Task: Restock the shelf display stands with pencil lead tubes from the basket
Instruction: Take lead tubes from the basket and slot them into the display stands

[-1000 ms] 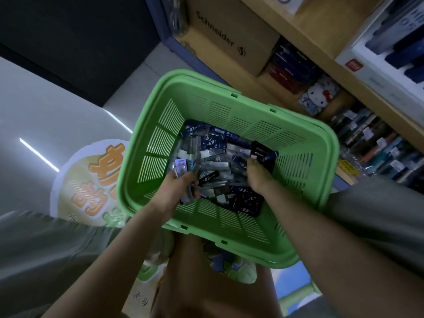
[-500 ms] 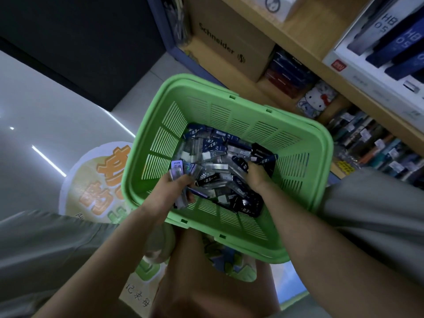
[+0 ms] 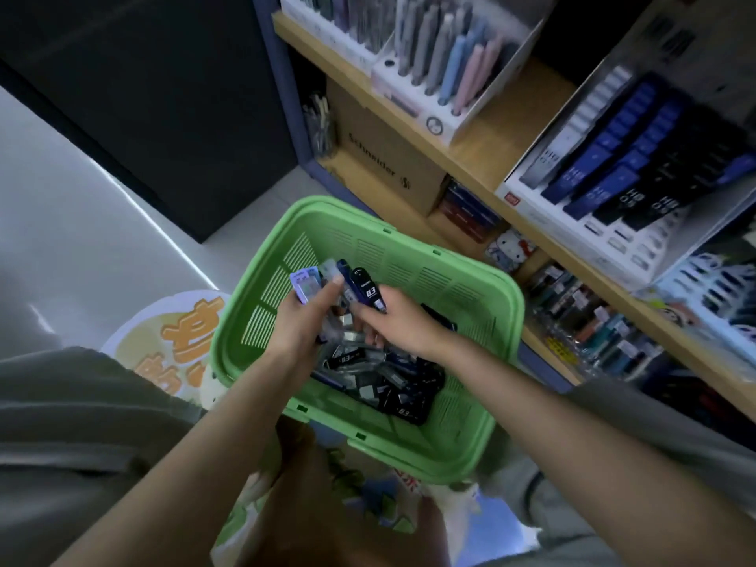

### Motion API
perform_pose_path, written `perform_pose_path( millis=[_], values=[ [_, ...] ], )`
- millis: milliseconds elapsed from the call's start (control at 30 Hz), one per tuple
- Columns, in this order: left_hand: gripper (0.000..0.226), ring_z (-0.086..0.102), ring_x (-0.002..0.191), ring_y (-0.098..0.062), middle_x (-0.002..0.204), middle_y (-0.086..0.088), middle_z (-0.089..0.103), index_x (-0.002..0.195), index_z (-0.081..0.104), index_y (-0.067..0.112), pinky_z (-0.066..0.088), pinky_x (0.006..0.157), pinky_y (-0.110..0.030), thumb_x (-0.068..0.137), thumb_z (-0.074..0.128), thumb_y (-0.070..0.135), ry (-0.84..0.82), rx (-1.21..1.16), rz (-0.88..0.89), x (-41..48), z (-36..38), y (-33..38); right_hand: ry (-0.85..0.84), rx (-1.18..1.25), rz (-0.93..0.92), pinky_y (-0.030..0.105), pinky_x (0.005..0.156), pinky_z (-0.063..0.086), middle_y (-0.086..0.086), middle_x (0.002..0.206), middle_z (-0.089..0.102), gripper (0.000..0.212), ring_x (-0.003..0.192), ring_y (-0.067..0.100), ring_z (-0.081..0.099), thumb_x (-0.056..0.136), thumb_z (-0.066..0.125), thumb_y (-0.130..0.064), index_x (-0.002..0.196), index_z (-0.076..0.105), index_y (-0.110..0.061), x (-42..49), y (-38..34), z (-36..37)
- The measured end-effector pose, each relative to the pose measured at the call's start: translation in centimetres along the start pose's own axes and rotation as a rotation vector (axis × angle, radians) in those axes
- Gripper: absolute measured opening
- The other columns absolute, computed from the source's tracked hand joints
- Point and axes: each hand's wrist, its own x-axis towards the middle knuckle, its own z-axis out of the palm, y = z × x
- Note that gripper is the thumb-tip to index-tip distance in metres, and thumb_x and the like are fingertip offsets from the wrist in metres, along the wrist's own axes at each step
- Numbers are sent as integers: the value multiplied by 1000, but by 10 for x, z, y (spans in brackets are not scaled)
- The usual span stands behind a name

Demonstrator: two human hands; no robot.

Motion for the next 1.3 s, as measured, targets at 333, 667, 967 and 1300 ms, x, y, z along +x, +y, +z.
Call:
perform_pose_path(
  millis=[333,667,967,1300],
  values=[
    [17,66,72,-25,82,-12,72,84,65,10,52,68,-34,88,64,27,-125,-6,149,-52,48,56,-26,-66,-88,19,41,32,2,70,62,3,40,5,39,97,52,-27,98,51,-24,-83,-75,-51],
    [27,67,76,-23,84,-11,73,87,65,10,50,75,-35,76,69,35,-331,-70,224,-104,101,91,258,-197,-134,10,44,33,-2,58,53,15,38,-1,45,98,48,-25,84,52,-22,-151,-120,-85],
    [15,62,60,-18,61,0,69,81,60,13,44,62,-30,89,63,25,-331,-171,248,-128,139,137,682,-250,-123,16,57,42,-5,64,51,39,51,3,49,103,30,-34,87,61,-16,-205,-164,-124],
    [18,61,68,-19,61,4,68,73,56,20,46,81,-36,88,64,27,-478,-157,319,-125,129,202,865,-466,-316,35,79,50,5,94,67,12,84,16,61,95,55,-27,96,65,-20,-212,-243,-166]
  ],
)
